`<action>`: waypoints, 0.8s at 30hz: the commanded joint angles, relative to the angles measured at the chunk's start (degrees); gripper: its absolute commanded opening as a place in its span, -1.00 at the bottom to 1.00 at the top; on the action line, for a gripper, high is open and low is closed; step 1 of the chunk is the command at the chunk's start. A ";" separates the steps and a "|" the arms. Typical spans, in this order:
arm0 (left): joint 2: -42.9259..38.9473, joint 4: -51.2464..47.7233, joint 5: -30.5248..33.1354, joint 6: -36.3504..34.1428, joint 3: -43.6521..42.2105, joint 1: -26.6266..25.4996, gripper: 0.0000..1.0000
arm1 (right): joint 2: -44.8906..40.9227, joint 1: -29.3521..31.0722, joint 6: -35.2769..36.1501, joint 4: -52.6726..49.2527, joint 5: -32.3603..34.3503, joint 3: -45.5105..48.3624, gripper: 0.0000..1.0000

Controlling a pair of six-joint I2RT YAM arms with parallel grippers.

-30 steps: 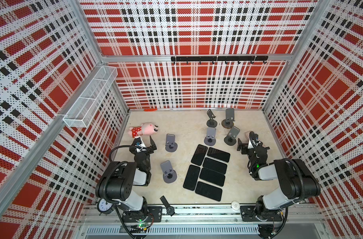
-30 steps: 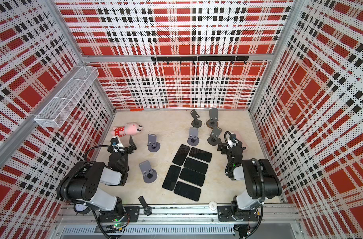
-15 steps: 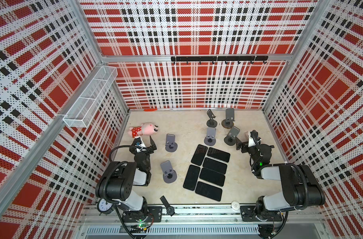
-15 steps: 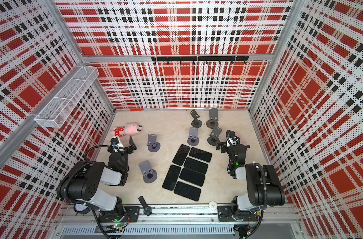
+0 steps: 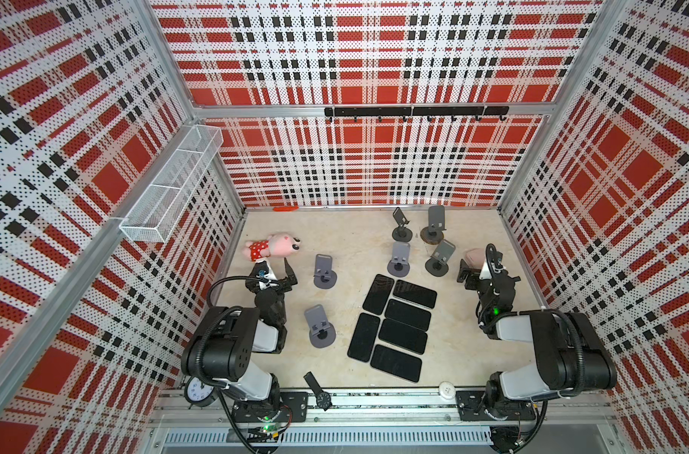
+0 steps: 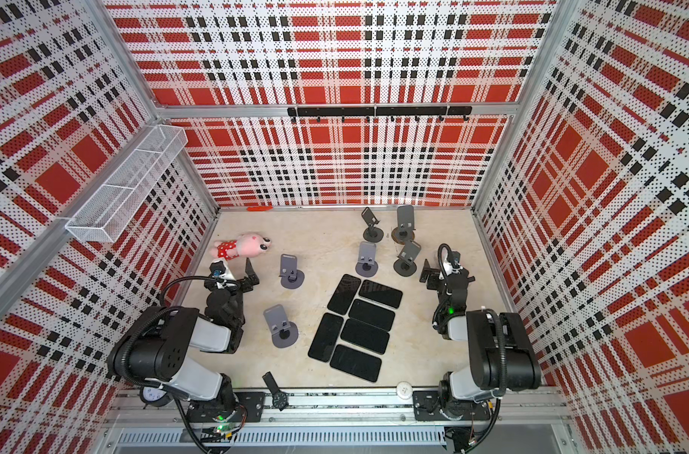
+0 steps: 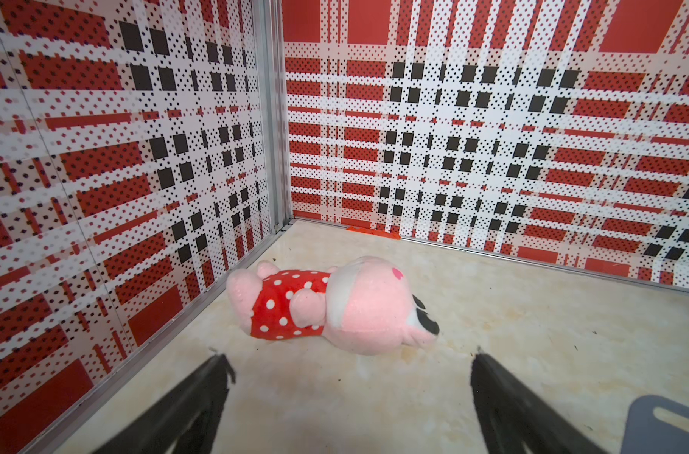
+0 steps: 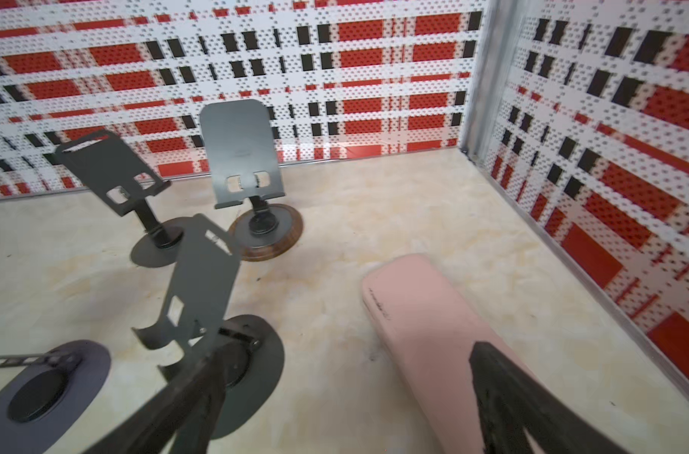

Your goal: Remove the phone from the phone stand

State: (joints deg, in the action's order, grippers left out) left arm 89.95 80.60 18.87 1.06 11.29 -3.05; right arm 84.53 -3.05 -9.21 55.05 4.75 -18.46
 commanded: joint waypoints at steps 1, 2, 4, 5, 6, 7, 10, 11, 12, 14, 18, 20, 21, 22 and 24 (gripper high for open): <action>0.43 2.43 0.47 -0.56 -0.61 -0.21 0.96 | 0.04 -1.20 -3.15 -1.90 3.37 -1.96 1.00; 0.41 2.35 0.48 -0.57 -0.65 -0.20 0.96 | -0.07 -1.25 -3.48 -4.75 3.80 -3.10 0.99; 0.41 2.44 0.55 -0.66 -0.57 -0.20 0.96 | 0.89 -1.25 -3.42 -6.45 4.25 -4.75 1.00; 0.47 2.44 0.51 -0.66 -0.56 -0.25 0.96 | 1.09 -1.23 -3.60 -8.39 4.39 -5.56 0.99; 0.40 2.45 0.52 -0.64 -0.59 -0.20 0.96 | 1.22 -1.21 -3.54 -7.99 4.01 -5.58 0.99; 0.42 2.43 0.55 -0.61 -0.65 -0.21 0.96 | 0.88 -1.25 -3.26 -7.31 3.18 -4.95 0.99; 0.29 2.55 0.32 -0.65 -0.72 -0.20 0.96 | -2.40 -1.25 -1.05 -0.37 -1.04 -0.34 1.00; 0.29 2.93 -0.50 -0.98 -1.03 -0.20 0.96 | -3.88 -1.19 -0.98 0.58 -1.41 0.85 1.00; 0.23 3.40 -1.15 -1.14 -1.30 -0.21 0.96 | -5.08 -1.21 -1.12 0.15 -1.58 1.20 0.99; -2.02 3.74 -1.59 -2.00 -2.14 -0.59 0.96 | -8.84 -1.26 -1.47 -4.37 -3.80 0.57 0.99; -14.03 -6.24 1.72 -2.96 -2.24 -2.17 0.96 | -15.18 -0.90 -3.48 -17.72 -6.87 -3.87 0.99; -19.31 -16.82 -0.09 -4.29 0.91 -2.09 0.96 | -15.44 -0.88 -5.32 -19.19 -4.80 -4.89 0.99; -20.49 -19.67 -1.46 -5.05 1.99 -1.96 0.96 | -14.72 -0.84 -4.49 -17.48 -4.71 -4.70 1.00; -21.38 -21.62 -2.64 -5.88 3.12 -2.04 0.96 | -13.97 -0.90 -2.97 -16.38 -5.59 -4.89 0.99; -21.58 -22.74 -3.70 -6.24 4.06 -2.11 0.96 | -12.41 -0.93 0.39 -13.81 -11.42 -5.04 0.99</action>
State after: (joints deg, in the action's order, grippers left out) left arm 68.86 66.06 17.37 -2.52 13.82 -4.93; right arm 70.46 -3.90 -11.81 41.60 -1.63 -23.35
